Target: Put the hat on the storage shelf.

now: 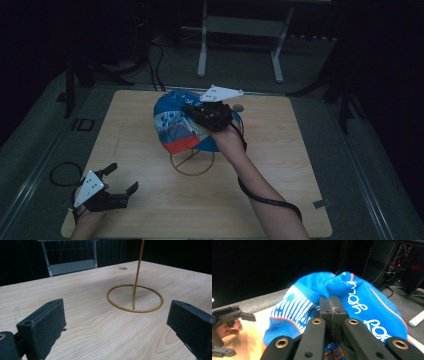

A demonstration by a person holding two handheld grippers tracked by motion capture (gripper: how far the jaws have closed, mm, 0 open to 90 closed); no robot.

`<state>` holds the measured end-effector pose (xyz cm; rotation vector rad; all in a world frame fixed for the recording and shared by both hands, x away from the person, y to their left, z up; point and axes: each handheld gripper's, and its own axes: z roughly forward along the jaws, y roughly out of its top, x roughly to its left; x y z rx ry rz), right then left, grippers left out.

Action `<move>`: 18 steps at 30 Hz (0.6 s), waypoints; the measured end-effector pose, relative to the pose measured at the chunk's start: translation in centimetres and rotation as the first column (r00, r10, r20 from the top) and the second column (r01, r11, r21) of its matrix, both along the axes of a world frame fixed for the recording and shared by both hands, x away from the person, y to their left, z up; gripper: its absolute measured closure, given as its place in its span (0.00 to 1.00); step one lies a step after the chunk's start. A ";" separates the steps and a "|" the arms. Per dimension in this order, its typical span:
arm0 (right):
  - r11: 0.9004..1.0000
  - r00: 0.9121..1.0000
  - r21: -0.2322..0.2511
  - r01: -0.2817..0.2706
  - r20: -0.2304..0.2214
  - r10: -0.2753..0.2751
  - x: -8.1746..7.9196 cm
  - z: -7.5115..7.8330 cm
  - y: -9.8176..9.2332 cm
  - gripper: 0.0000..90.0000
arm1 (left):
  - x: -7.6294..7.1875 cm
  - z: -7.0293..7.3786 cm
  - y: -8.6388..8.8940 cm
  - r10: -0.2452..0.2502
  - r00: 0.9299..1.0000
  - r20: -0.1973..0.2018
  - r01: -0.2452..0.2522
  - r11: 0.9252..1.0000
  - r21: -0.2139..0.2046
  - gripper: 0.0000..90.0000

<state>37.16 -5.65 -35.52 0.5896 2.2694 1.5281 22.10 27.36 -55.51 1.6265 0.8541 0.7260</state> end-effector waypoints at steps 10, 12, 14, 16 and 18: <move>0.999 1.000 0.043 0.023 -0.013 -0.022 -1.0 -1.2 -2.6 1.00 | 0.1 -0.3 -0.3 -0.014 1.000 -0.015 0.014 1.000 0.004 0.03; 0.998 1.000 0.052 0.031 -0.003 -0.031 -1.4 -1.3 -3.0 1.00 | 0.1 -0.3 -0.3 -0.013 1.000 -0.014 0.013 1.000 -0.001 0.03; 0.997 0.999 0.063 0.036 0.006 -0.037 -1.6 -1.4 -3.4 1.00 | 0.1 -0.3 -0.3 -0.012 1.000 -0.015 0.012 1.000 -0.003 0.03; 0.996 0.999 0.073 0.047 0.009 -0.048 -1.7 -1.4 -3.9 1.00 | 0.0 -0.3 -0.2 -0.015 1.000 -0.014 0.015 1.000 -0.005 0.03; 0.994 0.998 0.092 0.059 0.004 -0.060 -1.8 -1.5 -4.5 1.00 | 0.0 -0.4 -0.2 -0.014 1.000 -0.014 0.013 1.000 -0.005 0.03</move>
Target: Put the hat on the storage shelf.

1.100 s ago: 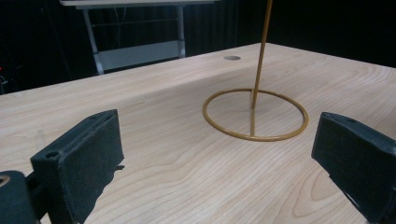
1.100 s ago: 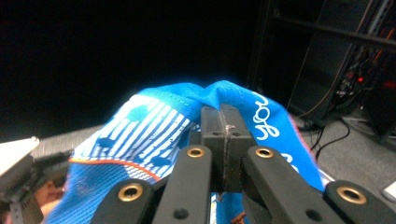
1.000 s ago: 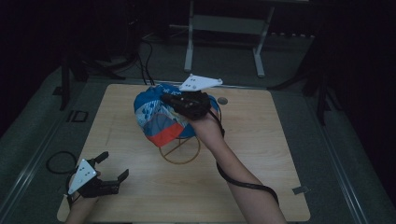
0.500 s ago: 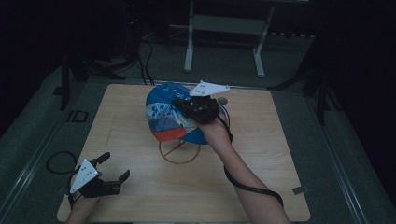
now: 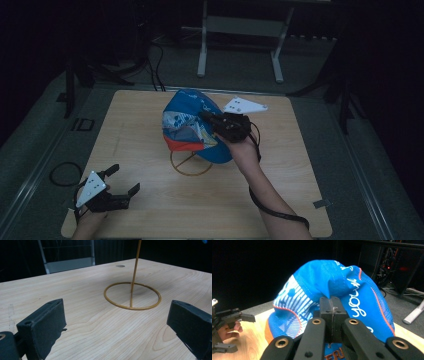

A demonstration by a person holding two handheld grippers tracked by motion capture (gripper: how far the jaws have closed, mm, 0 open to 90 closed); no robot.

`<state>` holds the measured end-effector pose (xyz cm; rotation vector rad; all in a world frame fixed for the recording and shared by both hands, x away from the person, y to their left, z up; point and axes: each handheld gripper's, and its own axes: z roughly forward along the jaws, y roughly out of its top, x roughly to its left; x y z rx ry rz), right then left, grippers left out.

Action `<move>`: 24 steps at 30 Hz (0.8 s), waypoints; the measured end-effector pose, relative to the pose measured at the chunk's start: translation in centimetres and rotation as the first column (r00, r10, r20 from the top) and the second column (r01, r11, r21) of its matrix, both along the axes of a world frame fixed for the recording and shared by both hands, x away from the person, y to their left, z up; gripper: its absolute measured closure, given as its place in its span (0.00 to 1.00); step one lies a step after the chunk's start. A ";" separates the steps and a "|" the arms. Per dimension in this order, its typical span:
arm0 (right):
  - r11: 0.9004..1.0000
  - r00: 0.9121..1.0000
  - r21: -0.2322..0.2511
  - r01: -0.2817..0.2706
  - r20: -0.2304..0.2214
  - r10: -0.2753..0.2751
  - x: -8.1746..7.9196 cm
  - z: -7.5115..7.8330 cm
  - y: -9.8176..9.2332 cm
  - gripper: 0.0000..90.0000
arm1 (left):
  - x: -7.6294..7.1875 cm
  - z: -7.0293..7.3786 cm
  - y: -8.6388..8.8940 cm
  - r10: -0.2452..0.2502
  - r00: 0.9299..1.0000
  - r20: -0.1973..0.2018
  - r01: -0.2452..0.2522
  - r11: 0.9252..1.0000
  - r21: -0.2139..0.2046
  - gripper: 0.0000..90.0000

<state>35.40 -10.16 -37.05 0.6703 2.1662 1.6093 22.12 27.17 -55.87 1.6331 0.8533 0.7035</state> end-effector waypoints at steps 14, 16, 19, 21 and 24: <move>0.997 0.999 0.071 0.011 -0.048 -0.007 0.3 -1.6 -1.9 0.82 | 0.2 -0.2 0.0 -0.005 1.000 -0.011 0.005 1.000 -0.009 0.03; 0.997 0.998 0.077 0.005 -0.056 0.000 0.3 -1.7 -2.0 0.80 | 0.2 -0.2 0.0 -0.007 1.000 -0.012 0.007 1.000 -0.006 0.03; 0.995 0.996 0.092 -0.025 -0.078 0.032 0.2 -2.0 -2.1 0.78 | 0.2 -0.3 0.0 -0.010 1.000 -0.012 0.010 1.000 0.002 0.03; 0.998 0.996 0.058 -0.031 -0.083 0.036 0.1 -2.4 -1.6 0.76 | 0.2 -0.3 -0.1 -0.011 1.000 -0.012 0.011 1.000 -0.002 0.03; 0.998 0.995 0.041 -0.040 -0.095 0.044 0.1 -3.0 -1.1 0.73 | 0.1 -0.2 -0.1 -0.010 1.000 -0.009 0.010 1.000 -0.002 0.03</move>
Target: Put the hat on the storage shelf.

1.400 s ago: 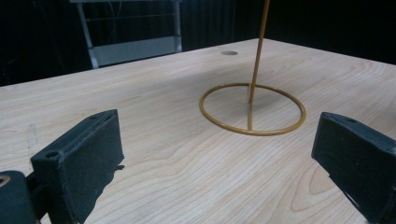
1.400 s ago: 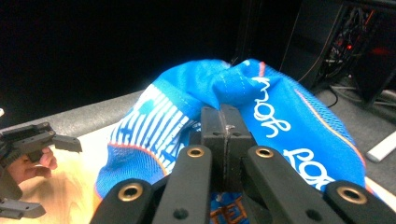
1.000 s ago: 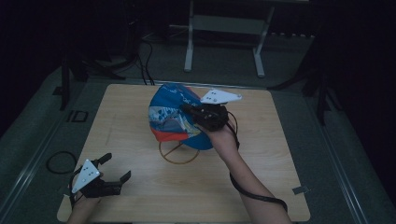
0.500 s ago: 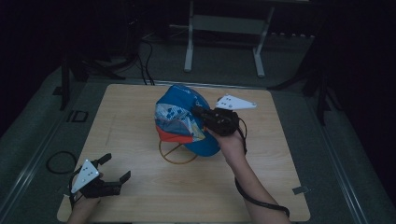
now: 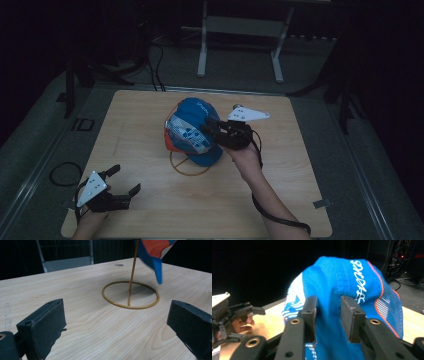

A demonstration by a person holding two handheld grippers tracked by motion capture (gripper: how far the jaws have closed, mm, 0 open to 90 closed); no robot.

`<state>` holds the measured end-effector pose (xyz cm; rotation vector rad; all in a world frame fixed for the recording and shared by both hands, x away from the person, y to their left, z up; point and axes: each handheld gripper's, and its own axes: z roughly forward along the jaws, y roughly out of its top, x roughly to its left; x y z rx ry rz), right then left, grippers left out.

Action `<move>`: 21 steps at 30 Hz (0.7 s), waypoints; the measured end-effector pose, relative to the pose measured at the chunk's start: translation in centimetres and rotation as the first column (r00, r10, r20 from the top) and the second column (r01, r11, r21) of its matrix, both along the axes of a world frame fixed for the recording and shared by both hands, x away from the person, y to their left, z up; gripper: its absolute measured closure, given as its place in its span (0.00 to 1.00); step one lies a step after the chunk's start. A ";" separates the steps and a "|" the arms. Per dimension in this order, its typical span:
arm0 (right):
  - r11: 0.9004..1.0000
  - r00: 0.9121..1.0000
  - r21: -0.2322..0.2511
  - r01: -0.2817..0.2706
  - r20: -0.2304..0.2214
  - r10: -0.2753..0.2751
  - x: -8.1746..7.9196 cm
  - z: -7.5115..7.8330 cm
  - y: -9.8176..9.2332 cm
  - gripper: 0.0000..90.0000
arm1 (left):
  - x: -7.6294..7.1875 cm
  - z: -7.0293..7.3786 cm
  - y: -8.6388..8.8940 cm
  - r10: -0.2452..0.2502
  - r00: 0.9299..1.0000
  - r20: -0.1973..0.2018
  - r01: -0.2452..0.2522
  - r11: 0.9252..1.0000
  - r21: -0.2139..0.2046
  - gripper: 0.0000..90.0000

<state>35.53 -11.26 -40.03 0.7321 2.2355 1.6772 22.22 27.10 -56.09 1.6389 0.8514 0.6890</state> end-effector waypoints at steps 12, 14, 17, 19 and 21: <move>1.000 1.000 0.015 0.009 0.009 -0.009 -0.2 -0.1 -0.8 0.49 | 0.0 -0.1 0.0 -0.006 1.000 0.001 0.006 1.000 -0.008 0.03; 1.000 1.000 0.001 -0.005 0.005 0.005 -0.2 0.0 -1.0 0.43 | 0.0 -0.1 -0.1 -0.007 1.000 0.002 0.007 1.000 -0.005 0.03; 1.000 1.000 -0.007 -0.007 0.017 0.007 -0.3 -0.1 -1.2 0.36 | 0.0 -0.1 -0.2 -0.012 1.000 0.002 0.012 1.000 -0.001 0.03; 1.000 1.000 -0.014 -0.022 0.019 0.023 -0.6 -0.2 -1.5 0.30 | 0.0 -0.2 -0.2 -0.015 1.000 0.001 0.015 1.000 -0.005 0.03; 1.000 0.999 -0.006 -0.029 0.026 0.029 -0.8 -0.3 -1.9 0.25 | 0.1 -0.2 -0.3 -0.015 1.000 -0.001 0.015 1.000 -0.002 0.03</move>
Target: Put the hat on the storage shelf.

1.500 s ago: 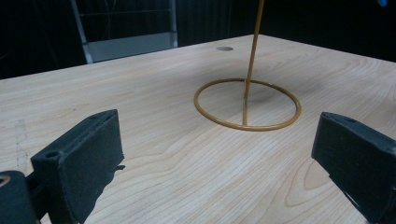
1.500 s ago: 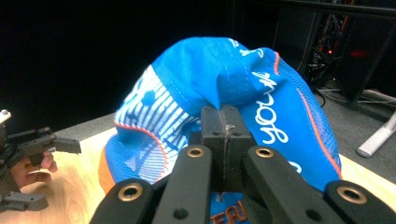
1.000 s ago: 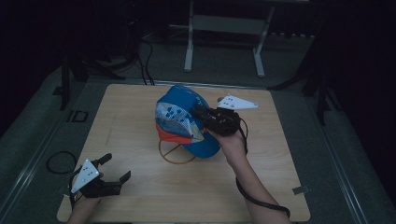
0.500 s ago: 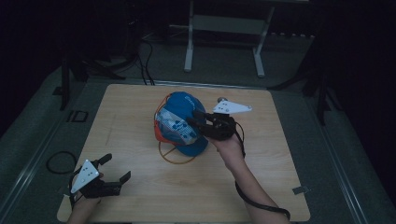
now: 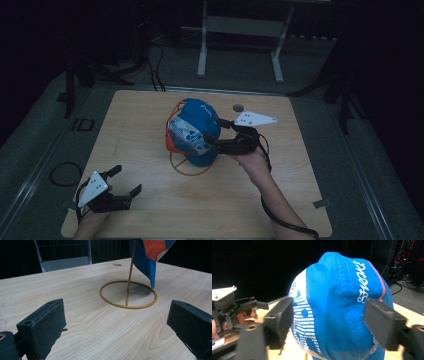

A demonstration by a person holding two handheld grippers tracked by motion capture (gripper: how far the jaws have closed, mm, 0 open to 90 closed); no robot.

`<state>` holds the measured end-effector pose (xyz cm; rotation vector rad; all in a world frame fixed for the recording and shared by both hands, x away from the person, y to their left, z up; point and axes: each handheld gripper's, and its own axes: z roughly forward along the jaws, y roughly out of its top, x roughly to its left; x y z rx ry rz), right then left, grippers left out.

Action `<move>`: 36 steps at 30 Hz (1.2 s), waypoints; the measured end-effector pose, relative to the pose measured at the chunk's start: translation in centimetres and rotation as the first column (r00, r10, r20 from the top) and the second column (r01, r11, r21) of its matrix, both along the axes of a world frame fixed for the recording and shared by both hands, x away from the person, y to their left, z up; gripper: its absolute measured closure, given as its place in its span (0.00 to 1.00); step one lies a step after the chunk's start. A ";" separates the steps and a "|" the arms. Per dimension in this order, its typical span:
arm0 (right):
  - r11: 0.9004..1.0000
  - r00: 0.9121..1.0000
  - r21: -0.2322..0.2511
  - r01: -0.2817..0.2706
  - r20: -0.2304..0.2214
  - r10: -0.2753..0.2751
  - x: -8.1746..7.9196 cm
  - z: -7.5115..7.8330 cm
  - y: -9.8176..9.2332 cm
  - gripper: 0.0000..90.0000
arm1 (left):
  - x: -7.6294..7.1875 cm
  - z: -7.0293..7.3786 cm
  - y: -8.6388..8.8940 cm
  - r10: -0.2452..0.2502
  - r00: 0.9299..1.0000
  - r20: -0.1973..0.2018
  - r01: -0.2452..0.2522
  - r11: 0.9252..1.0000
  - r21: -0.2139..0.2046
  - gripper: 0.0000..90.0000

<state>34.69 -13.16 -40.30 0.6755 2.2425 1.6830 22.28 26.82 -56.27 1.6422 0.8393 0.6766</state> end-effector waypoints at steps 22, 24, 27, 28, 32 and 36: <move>0.996 0.999 -0.087 0.028 0.030 -0.026 -0.6 -3.6 -3.7 0.15 | 0.1 -0.3 -0.7 -0.019 1.000 -0.010 0.019 1.000 0.012 0.03; 0.995 0.999 -0.092 0.032 0.021 -0.030 -0.7 -4.1 -4.0 0.15 | 0.1 -0.3 -0.6 -0.017 1.000 -0.011 0.017 1.000 0.012 0.03; 0.995 0.999 -0.096 0.035 0.013 -0.033 -0.7 -4.9 -4.5 0.15 | 0.1 -0.3 -0.5 -0.013 1.000 -0.012 0.013 1.000 0.005 0.03; 0.995 0.999 -0.097 0.035 0.011 -0.034 -0.7 -5.1 -4.6 0.15 | 0.0 -0.3 -0.5 -0.013 1.000 -0.012 0.013 1.000 0.007 0.03; 0.992 0.999 -0.121 0.035 0.000 -0.035 -0.6 -6.6 -5.0 0.16 | 0.1 -0.4 -0.5 -0.015 1.000 -0.010 0.015 1.000 0.010 0.03; 0.990 0.999 -0.141 0.024 -0.017 -0.027 -0.6 -8.3 -5.6 0.16 | 0.1 -0.5 -0.5 -0.016 1.000 -0.018 0.016 1.000 0.014 0.03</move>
